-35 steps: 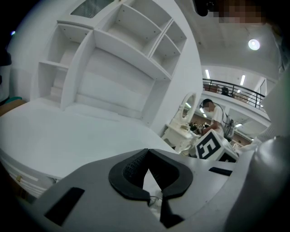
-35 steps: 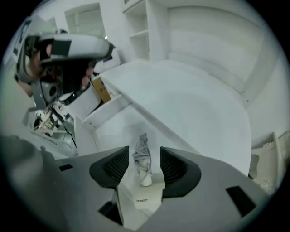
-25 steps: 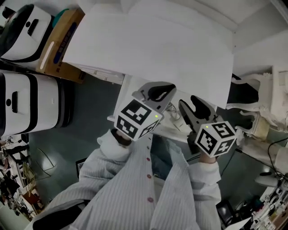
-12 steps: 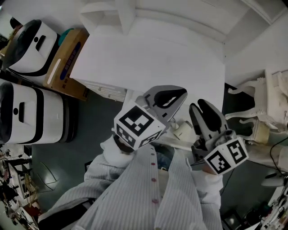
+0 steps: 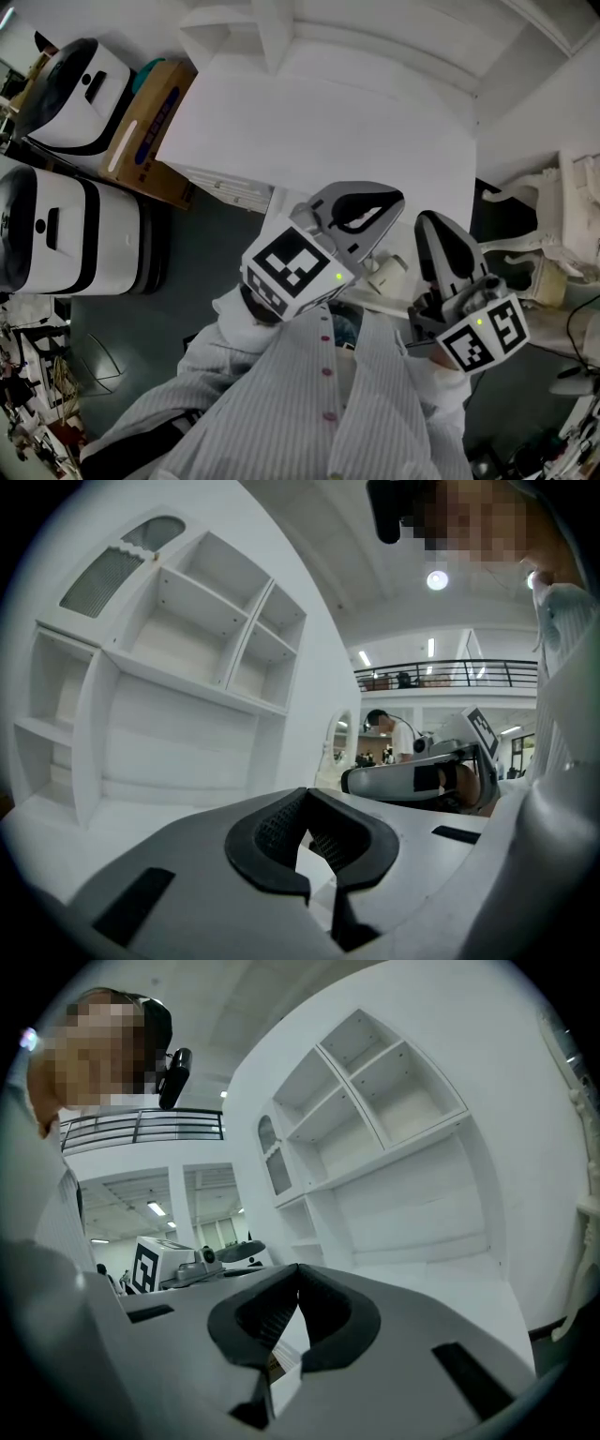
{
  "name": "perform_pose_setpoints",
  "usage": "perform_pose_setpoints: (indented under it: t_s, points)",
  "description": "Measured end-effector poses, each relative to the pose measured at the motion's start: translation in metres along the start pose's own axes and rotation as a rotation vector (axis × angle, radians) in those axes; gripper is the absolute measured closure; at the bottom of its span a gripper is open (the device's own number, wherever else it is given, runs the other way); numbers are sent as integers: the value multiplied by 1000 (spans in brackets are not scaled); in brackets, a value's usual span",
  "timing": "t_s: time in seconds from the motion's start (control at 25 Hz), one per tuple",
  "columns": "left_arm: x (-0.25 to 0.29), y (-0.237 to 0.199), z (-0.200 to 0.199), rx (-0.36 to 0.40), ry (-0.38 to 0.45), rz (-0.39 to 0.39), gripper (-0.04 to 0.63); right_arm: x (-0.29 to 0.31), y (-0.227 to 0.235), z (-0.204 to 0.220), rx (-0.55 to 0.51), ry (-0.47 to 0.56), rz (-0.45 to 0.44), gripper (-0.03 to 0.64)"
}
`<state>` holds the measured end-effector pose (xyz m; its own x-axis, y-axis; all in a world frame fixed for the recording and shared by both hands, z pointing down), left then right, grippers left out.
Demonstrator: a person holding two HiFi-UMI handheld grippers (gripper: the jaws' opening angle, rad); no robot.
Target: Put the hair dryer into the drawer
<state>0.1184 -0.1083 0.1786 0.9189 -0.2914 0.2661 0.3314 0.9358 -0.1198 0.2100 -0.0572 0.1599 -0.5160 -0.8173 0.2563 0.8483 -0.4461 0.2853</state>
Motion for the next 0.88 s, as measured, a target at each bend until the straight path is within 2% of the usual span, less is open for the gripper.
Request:
perform_pose_setpoints:
  t_s: [0.88]
  points:
    - [18,3,6,-7,-33,16,586,1,16,7,-5,-38,16,606]
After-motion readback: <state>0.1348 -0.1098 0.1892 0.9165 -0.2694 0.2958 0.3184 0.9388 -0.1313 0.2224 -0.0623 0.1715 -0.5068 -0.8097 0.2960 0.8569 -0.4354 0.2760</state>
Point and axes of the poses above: the fingertips, and each gripper's own axes: x forward along the fingers, y to its right, z out of its underside, the point moved 5 cm from there along -x, backward along the fingers, and after that the axes turned 10 degrees about -y, right-handed, at the moved point
